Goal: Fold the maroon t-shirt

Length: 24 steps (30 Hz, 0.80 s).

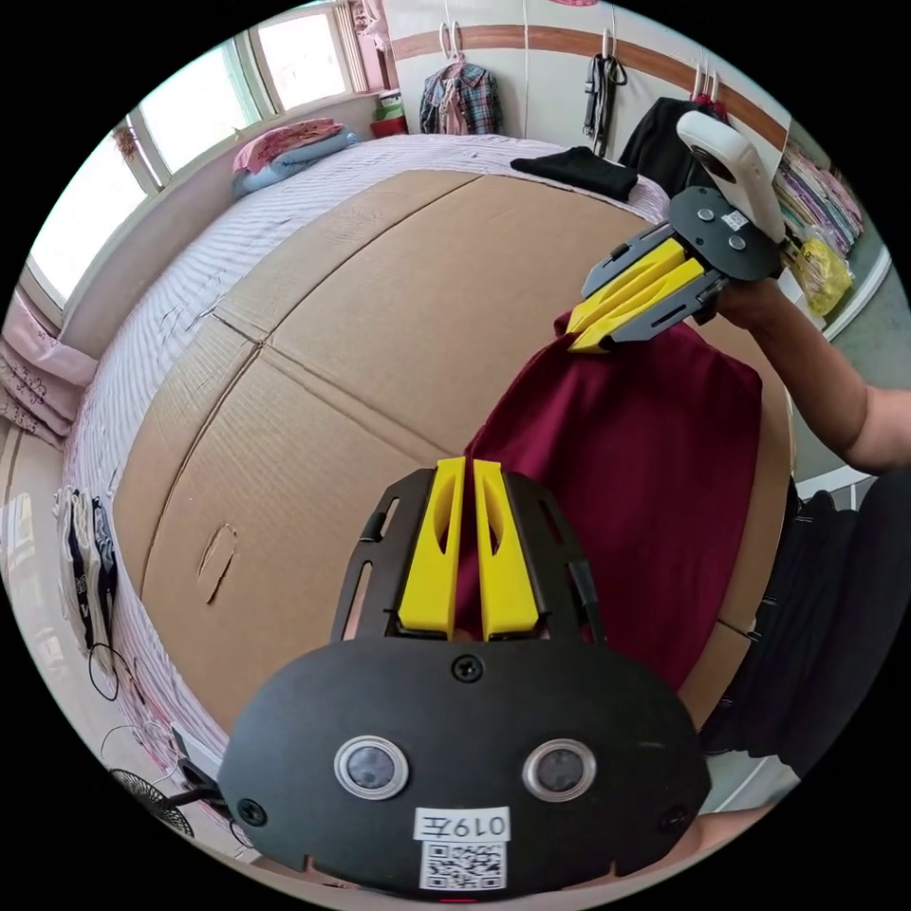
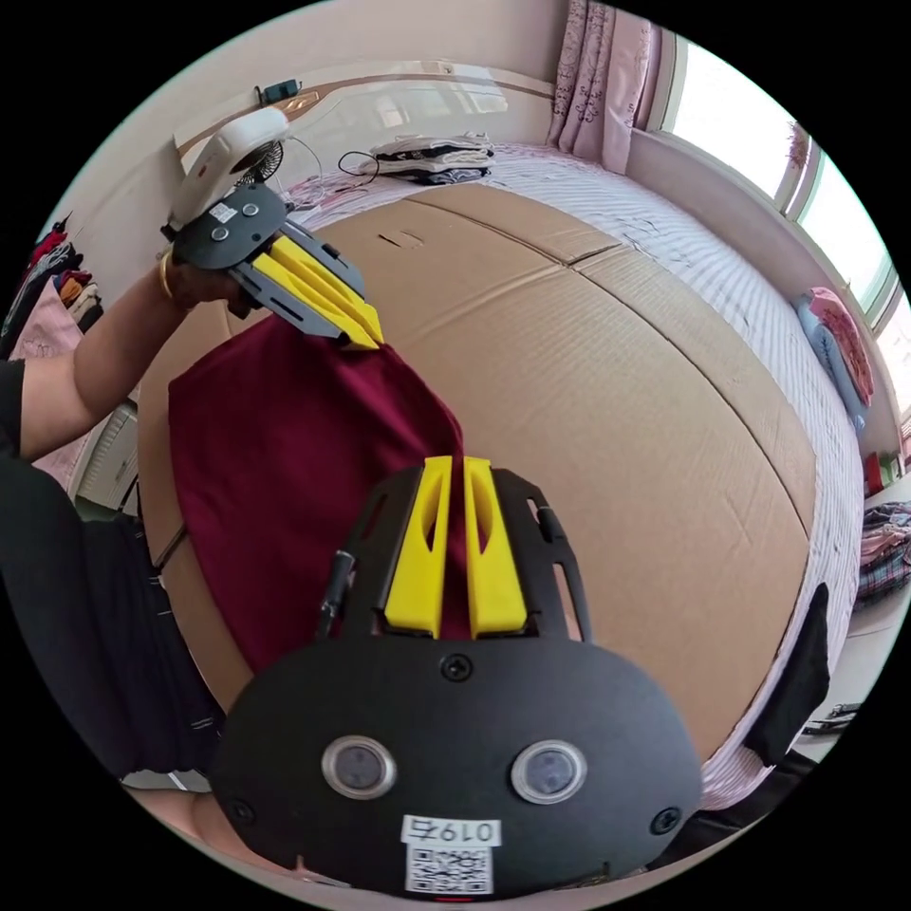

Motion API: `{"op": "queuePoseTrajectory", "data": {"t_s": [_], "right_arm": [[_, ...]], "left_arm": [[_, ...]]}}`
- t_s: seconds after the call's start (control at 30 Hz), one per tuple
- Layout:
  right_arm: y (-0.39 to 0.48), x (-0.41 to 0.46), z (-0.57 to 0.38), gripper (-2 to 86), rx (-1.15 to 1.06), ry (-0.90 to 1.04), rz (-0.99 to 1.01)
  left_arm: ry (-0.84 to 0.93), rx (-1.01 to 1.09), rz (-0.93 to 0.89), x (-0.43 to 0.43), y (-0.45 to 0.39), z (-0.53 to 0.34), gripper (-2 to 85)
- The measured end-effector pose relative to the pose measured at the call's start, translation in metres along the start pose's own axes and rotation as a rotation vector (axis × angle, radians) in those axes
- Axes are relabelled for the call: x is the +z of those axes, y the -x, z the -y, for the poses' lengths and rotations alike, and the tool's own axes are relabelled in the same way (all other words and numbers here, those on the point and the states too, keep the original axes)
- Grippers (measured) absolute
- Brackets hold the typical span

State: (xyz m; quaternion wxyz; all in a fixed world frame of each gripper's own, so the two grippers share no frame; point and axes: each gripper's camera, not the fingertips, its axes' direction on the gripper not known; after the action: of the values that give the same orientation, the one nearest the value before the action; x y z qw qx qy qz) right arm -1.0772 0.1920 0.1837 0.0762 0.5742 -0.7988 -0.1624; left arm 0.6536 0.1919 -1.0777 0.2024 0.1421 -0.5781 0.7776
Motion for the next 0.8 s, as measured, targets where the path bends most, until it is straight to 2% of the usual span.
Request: {"op": "queuePoseTrajectory", "data": {"t_s": [0.13, 0.23, 0.43, 0.67, 0.8], "right_arm": [[-0.001, 0.002, 0.001, 2.4, 0.044, -0.003, 0.020], [0.002, 0.006, 0.003, 3.2, 0.069, 0.015, 0.019], [0.010, -0.005, 0.005, 3.6, 0.093, -0.018, 0.035], [0.031, -0.009, 0.013, 4.3, 0.095, -0.008, 0.031], [0.045, -0.012, 0.018, 3.9, 0.096, -0.007, 0.021]], "left_arm": [[-0.006, -0.055, -0.001, 0.001, 0.008, -0.001, 1.2], [0.034, -0.113, 0.070, 0.008, 0.014, -0.004, 1.2], [-0.096, -0.242, -0.032, -0.019, 0.042, -0.033, 1.4], [-0.020, -0.120, -0.050, -0.033, 0.030, -0.068, 1.3], [0.062, -0.091, 0.001, -0.019, 0.016, -0.074, 1.4]]}}
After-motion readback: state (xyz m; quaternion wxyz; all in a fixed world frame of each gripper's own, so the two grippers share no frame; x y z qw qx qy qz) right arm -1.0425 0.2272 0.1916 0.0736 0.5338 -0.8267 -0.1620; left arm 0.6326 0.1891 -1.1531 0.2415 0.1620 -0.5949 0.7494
